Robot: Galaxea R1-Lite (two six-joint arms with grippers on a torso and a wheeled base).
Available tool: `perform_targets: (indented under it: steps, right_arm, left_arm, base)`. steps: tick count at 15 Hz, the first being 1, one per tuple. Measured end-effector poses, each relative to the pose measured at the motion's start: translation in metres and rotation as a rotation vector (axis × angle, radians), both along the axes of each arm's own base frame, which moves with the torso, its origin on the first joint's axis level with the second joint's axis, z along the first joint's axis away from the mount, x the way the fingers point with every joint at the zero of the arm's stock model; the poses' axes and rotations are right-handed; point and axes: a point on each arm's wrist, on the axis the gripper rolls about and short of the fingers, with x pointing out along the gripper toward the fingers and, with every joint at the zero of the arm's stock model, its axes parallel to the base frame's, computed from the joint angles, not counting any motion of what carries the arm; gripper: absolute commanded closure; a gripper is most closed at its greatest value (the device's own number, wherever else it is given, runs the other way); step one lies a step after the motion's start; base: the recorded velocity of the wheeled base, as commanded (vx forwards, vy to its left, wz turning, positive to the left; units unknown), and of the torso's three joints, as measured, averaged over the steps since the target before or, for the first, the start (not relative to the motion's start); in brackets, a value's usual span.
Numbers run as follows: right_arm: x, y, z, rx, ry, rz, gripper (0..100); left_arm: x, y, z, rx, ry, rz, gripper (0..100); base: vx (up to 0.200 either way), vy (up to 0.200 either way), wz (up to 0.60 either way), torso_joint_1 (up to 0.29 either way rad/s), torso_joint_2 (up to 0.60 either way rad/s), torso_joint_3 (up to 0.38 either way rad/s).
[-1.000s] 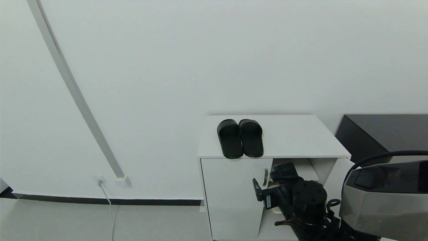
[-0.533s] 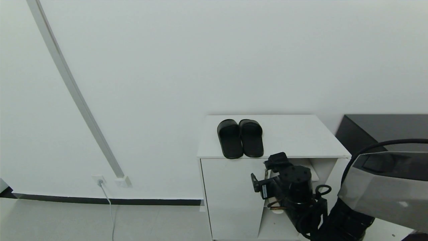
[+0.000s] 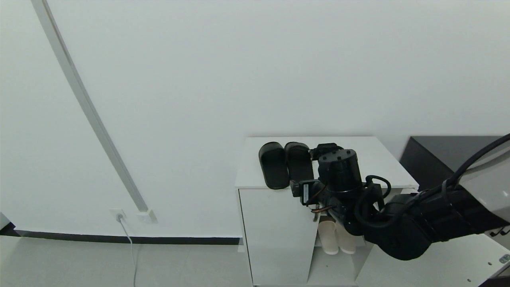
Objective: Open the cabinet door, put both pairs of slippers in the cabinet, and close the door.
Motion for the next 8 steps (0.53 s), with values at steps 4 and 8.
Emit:
perform_targets:
  steps: [4,8]
  right_arm:
    - [-0.006,0.007,0.005,0.013,-0.012,0.022,0]
    - [-0.011,0.017,-0.002,0.005,0.000,0.046,0]
  left_arm:
    - [0.000,0.000,0.000,0.001,0.000,-0.001,100]
    - [0.000,0.000,0.000,0.001,0.000,-0.001,100]
  base:
    - [0.200,0.000,0.00,0.000,0.00,0.004]
    - [0.200,0.000,0.00,0.008,0.00,0.002]
